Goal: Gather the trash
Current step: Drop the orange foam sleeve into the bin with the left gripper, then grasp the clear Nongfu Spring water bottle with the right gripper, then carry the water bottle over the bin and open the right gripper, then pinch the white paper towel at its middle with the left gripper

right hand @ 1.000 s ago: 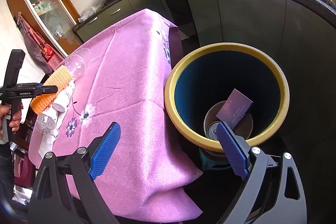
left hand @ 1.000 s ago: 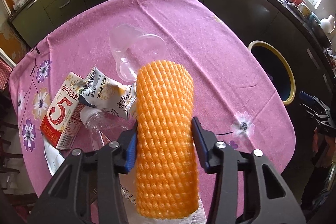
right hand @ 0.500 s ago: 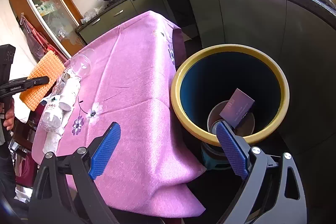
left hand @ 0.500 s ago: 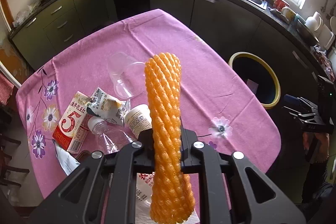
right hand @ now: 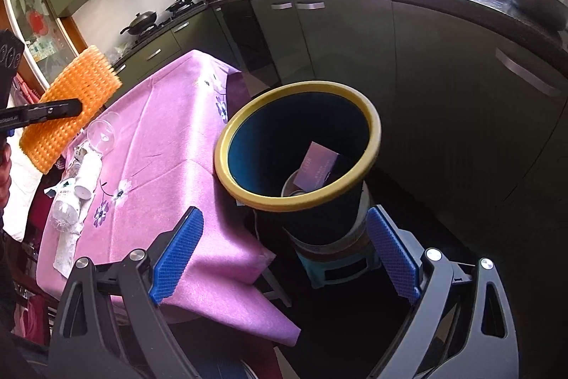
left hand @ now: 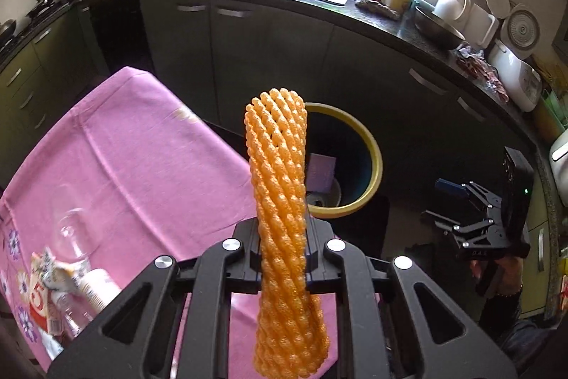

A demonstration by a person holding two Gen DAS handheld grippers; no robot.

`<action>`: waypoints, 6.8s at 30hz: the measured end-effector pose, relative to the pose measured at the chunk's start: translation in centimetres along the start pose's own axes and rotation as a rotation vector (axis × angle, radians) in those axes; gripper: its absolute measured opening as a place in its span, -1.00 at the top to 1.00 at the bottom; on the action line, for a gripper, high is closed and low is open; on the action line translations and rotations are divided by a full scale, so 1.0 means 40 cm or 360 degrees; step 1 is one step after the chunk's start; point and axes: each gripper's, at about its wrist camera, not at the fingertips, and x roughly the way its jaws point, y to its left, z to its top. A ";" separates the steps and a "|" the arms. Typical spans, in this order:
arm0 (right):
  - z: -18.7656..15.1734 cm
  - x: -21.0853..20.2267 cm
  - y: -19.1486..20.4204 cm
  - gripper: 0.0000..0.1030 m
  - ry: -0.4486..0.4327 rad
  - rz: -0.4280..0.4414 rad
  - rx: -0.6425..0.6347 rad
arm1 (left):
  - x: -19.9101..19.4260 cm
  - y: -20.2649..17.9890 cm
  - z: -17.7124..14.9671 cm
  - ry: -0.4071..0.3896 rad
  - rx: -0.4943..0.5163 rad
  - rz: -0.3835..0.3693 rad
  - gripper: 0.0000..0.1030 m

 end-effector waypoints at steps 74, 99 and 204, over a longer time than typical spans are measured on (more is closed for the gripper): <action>-0.029 0.328 1.034 -0.38 0.0454 0.0637 -0.0891 | -0.531 0.320 -0.702 -0.0717 -0.0943 0.0636 -0.87; -0.050 0.501 1.067 -0.28 0.0763 0.0487 -0.0862 | -0.513 0.344 -0.739 -0.0685 -0.0984 0.0545 -0.87; 0.001 0.112 0.353 -0.77 0.0186 0.0435 -0.0180 | -0.090 0.295 -0.579 -0.0056 -0.0666 0.0679 0.58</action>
